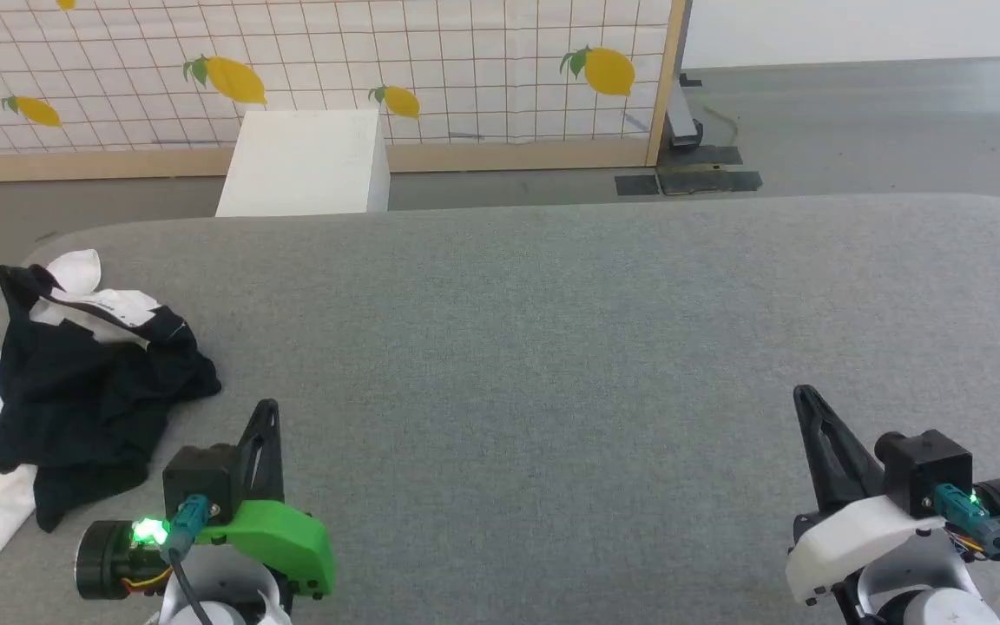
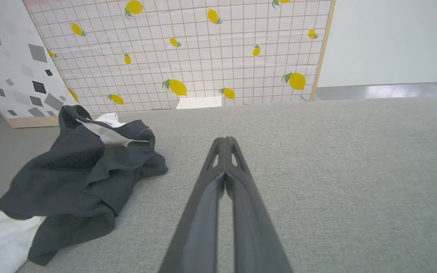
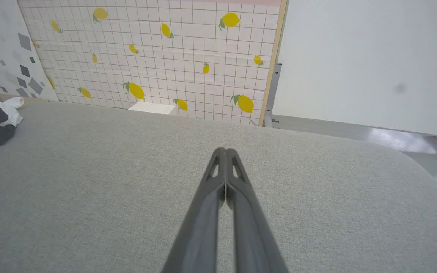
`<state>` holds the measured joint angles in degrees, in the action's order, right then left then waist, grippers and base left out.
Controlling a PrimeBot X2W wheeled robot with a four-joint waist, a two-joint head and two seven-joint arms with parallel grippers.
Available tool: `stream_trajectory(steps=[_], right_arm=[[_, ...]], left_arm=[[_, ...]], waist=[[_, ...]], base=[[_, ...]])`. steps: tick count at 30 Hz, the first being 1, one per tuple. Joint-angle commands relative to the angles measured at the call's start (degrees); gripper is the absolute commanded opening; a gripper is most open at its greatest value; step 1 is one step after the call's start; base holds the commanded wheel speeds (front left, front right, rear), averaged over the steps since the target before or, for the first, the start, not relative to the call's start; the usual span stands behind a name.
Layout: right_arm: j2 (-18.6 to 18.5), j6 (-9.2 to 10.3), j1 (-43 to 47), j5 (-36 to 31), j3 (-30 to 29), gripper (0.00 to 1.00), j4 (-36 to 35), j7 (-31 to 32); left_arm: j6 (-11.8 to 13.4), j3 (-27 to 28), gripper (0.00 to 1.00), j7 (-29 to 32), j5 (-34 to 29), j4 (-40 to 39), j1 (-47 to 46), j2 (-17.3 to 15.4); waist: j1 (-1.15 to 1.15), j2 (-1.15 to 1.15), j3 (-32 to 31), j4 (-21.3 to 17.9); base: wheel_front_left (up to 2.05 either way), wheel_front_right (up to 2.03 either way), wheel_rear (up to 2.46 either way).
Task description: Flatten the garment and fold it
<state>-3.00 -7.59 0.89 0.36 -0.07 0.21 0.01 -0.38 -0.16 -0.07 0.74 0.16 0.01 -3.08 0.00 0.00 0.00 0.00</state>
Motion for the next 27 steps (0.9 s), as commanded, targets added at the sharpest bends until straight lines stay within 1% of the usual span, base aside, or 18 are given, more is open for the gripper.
stream_trajectory(steps=[1, 23, 24, 25, 27], right_arm=[[0.1, 0.10, -0.9, -0.4, 0.1, 0.00, -0.2, 0.0], [0.1, 0.10, -0.9, -0.4, 0.1, 0.00, -0.2, 0.0], [0.1, 0.10, -0.9, -0.4, 0.1, 1.00, -0.2, 0.0], [0.0, -0.01, 0.0, 0.0, 0.0, 1.00, 0.0, 0.0], [0.0, -0.01, 0.0, 0.0, 0.0, 1.00, 0.0, 0.0]], left_arm=[[0.4, 0.2, 0.00, 0.1, -0.7, -0.2, 0.0, 0.2], [0.4, 0.2, 0.00, 0.1, -0.7, -0.2, 0.0, 0.2], [0.4, 0.2, 1.00, 0.1, -0.7, -0.2, 0.0, 0.2], [0.0, 0.0, 1.00, 0.0, 0.1, 0.0, 0.0, 0.0], [0.0, -0.1, 1.00, 0.0, 0.1, 0.0, 0.0, 0.0]], waist=[[0.00, 0.00, 0.0, 0.0], [0.00, 0.00, 0.0, 0.0], [0.00, 0.00, 0.0, 0.0], [0.00, 0.00, 0.0, 0.0], [0.00, 0.00, 0.0, 0.0]], base=[[0.00, 0.00, 0.00], [0.00, 0.00, 0.00], [0.00, 0.00, 0.00], [0.00, 0.00, 0.00], [0.00, 0.00, 0.00]])
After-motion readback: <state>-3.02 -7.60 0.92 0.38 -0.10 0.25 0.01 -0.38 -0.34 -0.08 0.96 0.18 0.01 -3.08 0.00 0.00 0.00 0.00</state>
